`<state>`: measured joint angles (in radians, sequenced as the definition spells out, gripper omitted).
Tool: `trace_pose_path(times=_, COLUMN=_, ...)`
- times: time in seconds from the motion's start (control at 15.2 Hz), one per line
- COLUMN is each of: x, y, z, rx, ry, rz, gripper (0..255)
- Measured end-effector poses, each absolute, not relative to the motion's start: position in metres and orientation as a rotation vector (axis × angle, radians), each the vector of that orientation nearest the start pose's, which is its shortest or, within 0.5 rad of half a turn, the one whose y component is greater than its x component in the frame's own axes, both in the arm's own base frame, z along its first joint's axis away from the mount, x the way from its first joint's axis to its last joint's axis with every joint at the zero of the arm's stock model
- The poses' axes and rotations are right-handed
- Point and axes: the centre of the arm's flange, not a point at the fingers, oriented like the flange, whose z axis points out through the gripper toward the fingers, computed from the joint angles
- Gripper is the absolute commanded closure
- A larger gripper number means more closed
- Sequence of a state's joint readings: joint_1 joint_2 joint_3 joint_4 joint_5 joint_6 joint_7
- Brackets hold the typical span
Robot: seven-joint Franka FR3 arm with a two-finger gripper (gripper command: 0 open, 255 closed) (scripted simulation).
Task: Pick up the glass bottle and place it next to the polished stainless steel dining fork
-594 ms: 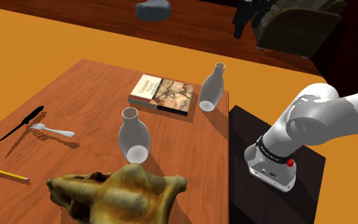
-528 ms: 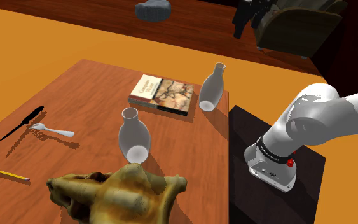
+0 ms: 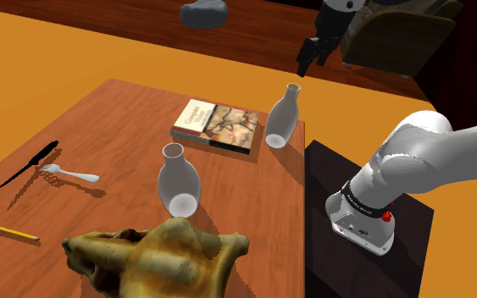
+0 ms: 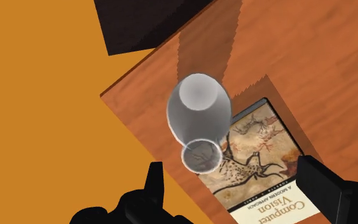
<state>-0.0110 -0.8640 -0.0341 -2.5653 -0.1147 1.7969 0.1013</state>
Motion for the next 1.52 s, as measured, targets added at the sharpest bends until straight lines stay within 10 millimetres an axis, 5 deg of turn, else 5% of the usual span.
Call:
trace_pose_path(times=0.53, x=0.323, y=-0.054, z=0.455, rx=-3.146, ry=0.149, rz=-0.242, gripper=0)
trace_pose_path(times=0.92, x=0.329, y=-0.056, z=0.426, rx=-3.144, ry=0.148, rz=-0.246, gripper=0)
trace_pose_path(times=1.32, x=0.329, y=-0.056, z=0.421, rx=-3.144, ry=0.148, rz=-0.247, gripper=0)
trace_pose_path(times=1.39, x=0.329, y=-0.056, z=0.421, rx=-3.144, ry=0.148, rz=-0.247, gripper=255)
trace_pose_path(times=1.52, x=0.329, y=-0.056, z=0.421, rx=-3.144, ry=0.148, rz=-0.247, gripper=255)
